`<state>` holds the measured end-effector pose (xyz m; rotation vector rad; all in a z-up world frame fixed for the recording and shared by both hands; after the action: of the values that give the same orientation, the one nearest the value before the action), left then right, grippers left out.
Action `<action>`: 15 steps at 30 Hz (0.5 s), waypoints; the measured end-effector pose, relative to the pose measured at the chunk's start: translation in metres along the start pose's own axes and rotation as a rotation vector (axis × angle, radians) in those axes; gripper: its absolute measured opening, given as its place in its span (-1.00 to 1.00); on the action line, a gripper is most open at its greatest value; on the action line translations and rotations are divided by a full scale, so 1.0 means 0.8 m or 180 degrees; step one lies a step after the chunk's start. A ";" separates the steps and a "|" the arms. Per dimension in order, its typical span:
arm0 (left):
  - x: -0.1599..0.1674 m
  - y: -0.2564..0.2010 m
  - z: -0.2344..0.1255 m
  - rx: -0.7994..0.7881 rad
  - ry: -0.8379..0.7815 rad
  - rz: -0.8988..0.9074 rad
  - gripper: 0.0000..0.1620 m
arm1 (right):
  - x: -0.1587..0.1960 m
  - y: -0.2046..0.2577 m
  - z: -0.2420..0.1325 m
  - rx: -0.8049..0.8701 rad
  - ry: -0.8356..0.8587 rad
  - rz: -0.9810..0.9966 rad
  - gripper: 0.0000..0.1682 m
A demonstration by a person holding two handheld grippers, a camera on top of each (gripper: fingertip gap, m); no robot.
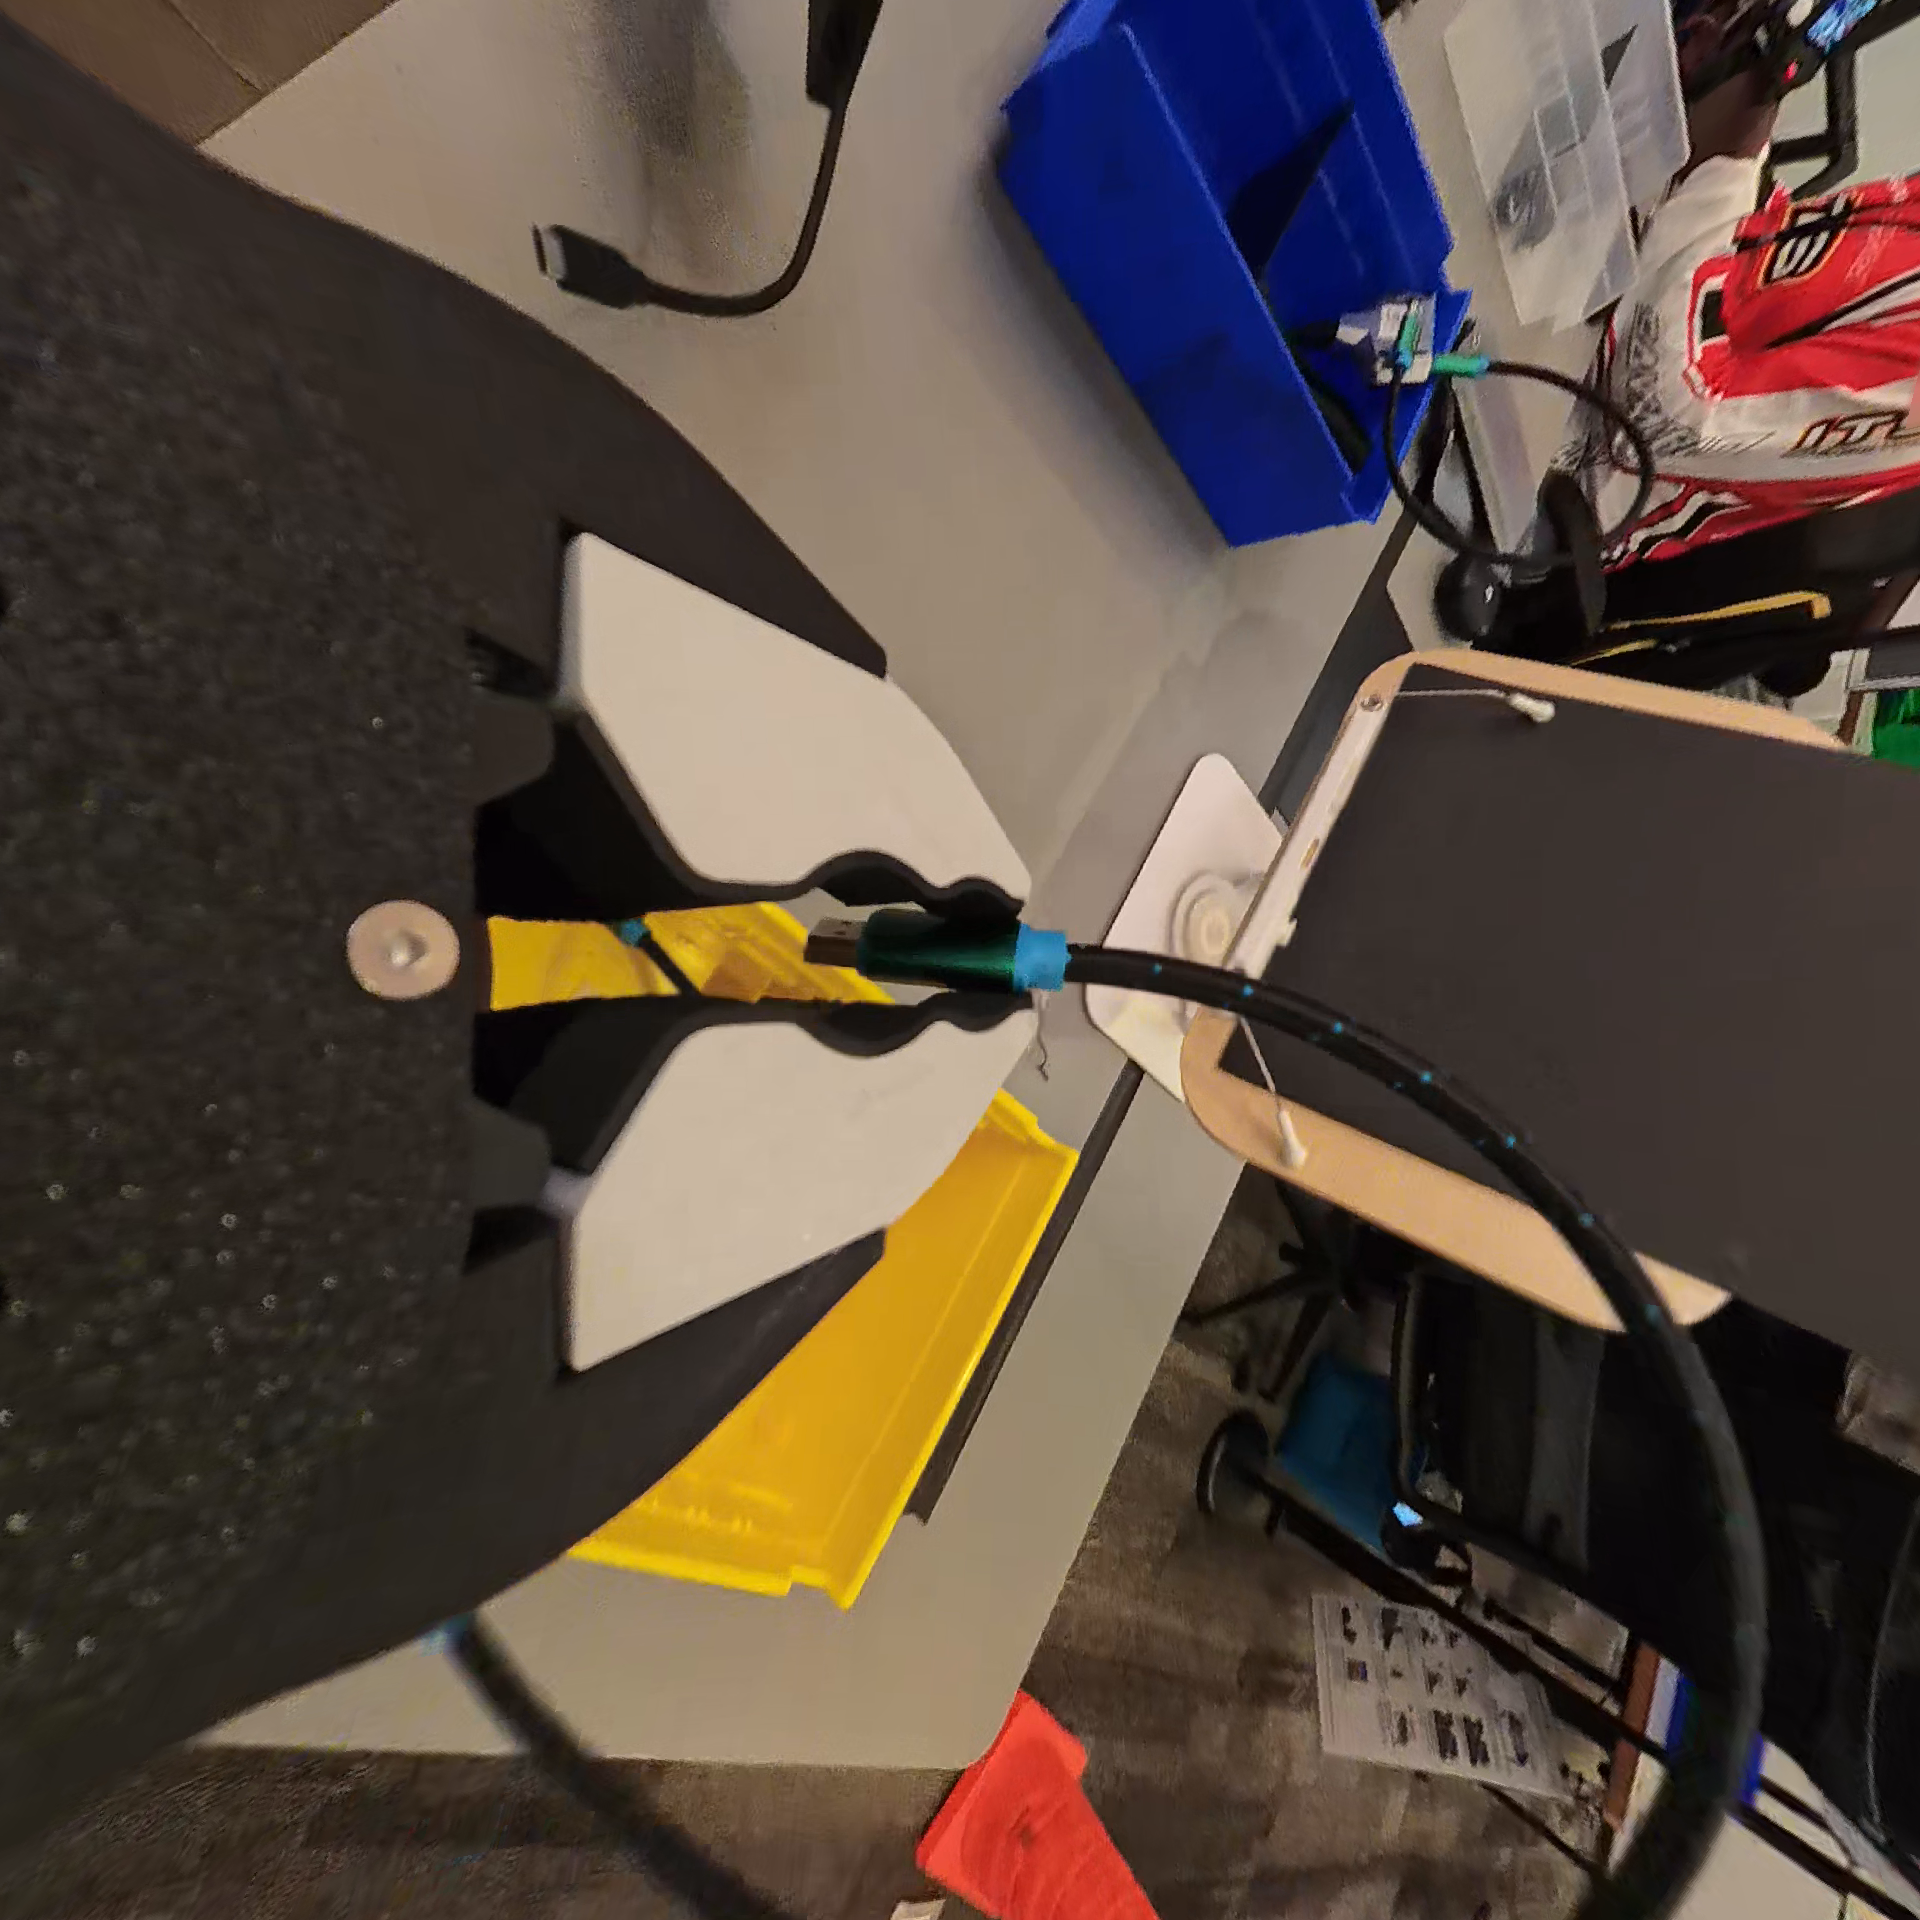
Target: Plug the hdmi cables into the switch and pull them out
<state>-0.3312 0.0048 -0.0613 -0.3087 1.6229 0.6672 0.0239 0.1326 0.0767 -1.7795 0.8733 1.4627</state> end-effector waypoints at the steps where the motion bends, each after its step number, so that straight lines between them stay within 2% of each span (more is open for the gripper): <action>1: 0.005 -0.001 -0.004 -0.0019 0.0054 0.0022 -0.83 | 0.003 -0.003 -0.002 0.0009 0.0058 0.0009 -0.85; 5: 0.017 -0.004 -0.014 -0.0034 0.0186 -0.0029 -0.83 | 0.031 -0.001 -0.019 -0.0117 0.0151 0.0238 -0.85; 9: 0.026 -0.003 -0.014 0.0002 0.0241 -0.0077 -0.83 | 0.059 -0.003 -0.031 -0.0214 -0.0122 0.0748 -0.85; 12: 0.026 -0.006 -0.011 0.0062 0.0254 -0.0030 -0.83 | 0.095 -0.010 -0.018 -0.0351 -0.0418 0.1342 -0.85; 15: 0.026 -0.011 -0.007 0.0118 0.0284 0.0089 -0.83 | 0.136 -0.010 0.003 -0.0221 -0.0424 0.1568 -0.85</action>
<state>-0.3341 -0.0020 -0.0832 -0.2928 1.7255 0.6515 0.0451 0.1300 -0.0303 -1.5562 1.2635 1.9140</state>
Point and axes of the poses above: each gripper's, where its closed fingertips meet, z out along the fingers, x out of its underside, y = z × x across the jaws, the point moved 8 cm from there along -z, back along the fingers, and after that the axes turned 11 degrees about -y, right-handed, at the moved point
